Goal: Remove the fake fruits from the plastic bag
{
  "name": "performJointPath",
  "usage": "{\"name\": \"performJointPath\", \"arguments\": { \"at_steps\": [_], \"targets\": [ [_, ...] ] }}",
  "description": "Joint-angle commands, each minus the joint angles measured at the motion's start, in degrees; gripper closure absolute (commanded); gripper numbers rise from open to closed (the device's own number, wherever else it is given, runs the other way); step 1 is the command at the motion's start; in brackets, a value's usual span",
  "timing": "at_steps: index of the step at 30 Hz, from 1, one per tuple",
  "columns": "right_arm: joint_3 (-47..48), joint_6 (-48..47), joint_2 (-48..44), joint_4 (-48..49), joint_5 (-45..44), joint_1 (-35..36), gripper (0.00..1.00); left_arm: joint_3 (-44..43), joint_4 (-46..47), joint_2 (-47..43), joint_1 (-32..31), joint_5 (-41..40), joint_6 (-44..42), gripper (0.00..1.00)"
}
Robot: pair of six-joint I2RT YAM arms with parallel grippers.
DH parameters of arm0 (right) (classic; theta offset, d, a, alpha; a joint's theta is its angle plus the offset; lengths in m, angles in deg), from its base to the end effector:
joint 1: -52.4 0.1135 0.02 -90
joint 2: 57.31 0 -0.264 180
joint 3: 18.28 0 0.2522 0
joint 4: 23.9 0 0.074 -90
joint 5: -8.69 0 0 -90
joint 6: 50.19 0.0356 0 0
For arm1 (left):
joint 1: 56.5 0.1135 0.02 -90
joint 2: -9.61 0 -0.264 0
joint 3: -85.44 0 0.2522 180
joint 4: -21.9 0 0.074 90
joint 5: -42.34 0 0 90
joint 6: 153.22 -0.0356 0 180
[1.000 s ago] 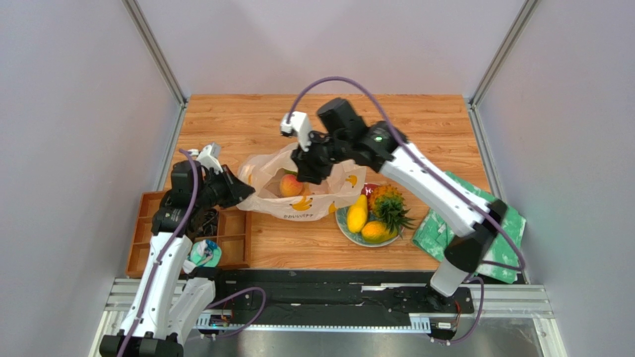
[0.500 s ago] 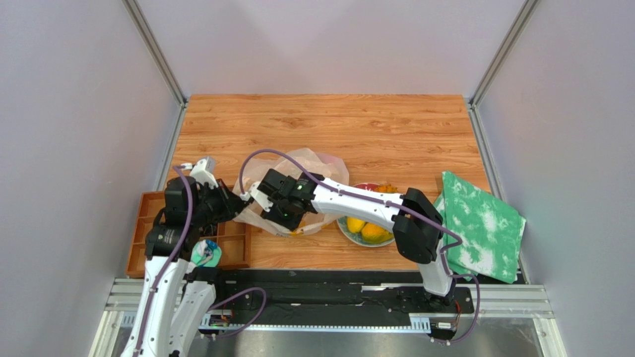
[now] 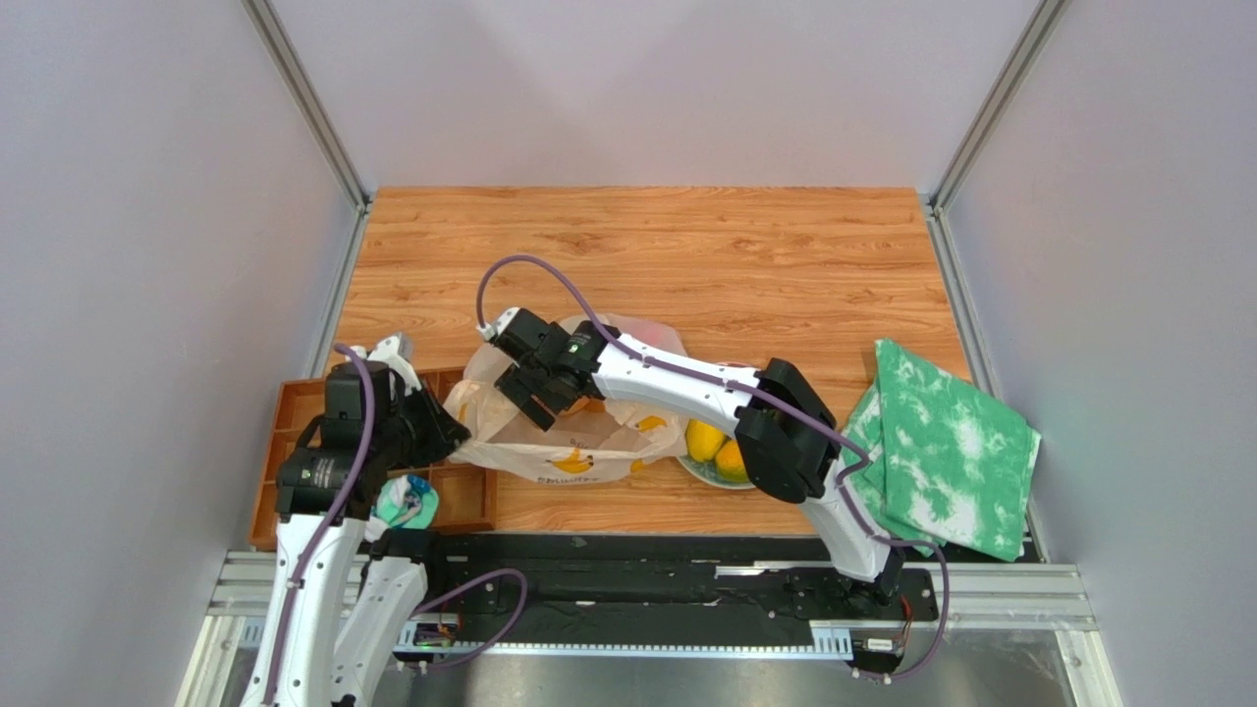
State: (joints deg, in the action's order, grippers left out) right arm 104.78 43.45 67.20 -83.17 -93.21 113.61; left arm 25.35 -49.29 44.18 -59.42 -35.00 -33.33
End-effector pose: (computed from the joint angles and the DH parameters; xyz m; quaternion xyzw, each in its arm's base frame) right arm 0.2352 0.4127 0.2297 -0.4404 0.8560 0.0501 0.2660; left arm 0.1057 -0.0132 0.2942 -0.1742 0.9048 -0.2039 0.3309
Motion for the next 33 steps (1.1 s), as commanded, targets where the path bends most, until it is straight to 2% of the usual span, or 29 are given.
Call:
{"name": "performJointPath", "arguments": {
  "at_steps": [1,7,10,12,15,19,25,28,29,31,32,33],
  "targets": [
    [3.64,2.16,1.09,1.83,-3.92,0.49,0.2,-4.91,-3.39,-1.68,0.02,1.63,-3.32,1.0],
    [2.59,2.34,2.14,1.92,-6.11,1.02,0.16,-5.62,-3.84,-1.79,-0.07,3.75,-5.89,1.0],
    [4.08,2.34,3.81,2.19,-10.07,0.93,0.04,-4.74,-2.87,-1.43,-0.07,5.0,-6.25,1.0],
    [5.74,2.51,5.47,2.27,-9.2,0.75,0.08,-4.48,-2.08,-1.26,-0.07,5.96,-6.51,1.0],
    [7.5,3.21,7.67,1.66,-7.96,1.28,0.06,-4.39,-1.98,-0.91,-0.07,6.5,-6.69,1.0],
    [9.0,3.31,8.55,1.13,-9.36,1.28,0.14,-4.3,-1.9,-1.08,-0.07,6.76,-6.86,1.0],
    [9.53,2.78,9.17,0.52,-10.34,0.75,0.32,-3.86,-1.11,-1.17,-0.07,7.46,-6.51,1.0],
    [9.09,1.9,8.74,0.78,-9.37,0.66,0.56,-3.42,-0.23,-1.34,-0.07,8.42,-6.6,1.0],
    [8.92,1.38,8.13,1.04,-8.93,0.75,0.67,-3.33,-0.23,-1.34,-0.07,8.51,-6.51,1.0],
    [9.18,0.41,7.33,1.39,-8.23,0.93,0.78,-3.42,-0.23,-1.43,-0.07,8.43,-6.51,1.0],
    [9.44,0.06,6.37,1.4,-7.88,1.28,0.92,-3.42,-0.23,-1.61,-0.07,8.34,-6.51,1.0],
    [9.88,-0.12,5.67,1.31,-7.79,1.54,1.0,-3.33,0.03,-1.61,-0.07,8.43,-6.51,1.0]
  ]
}}
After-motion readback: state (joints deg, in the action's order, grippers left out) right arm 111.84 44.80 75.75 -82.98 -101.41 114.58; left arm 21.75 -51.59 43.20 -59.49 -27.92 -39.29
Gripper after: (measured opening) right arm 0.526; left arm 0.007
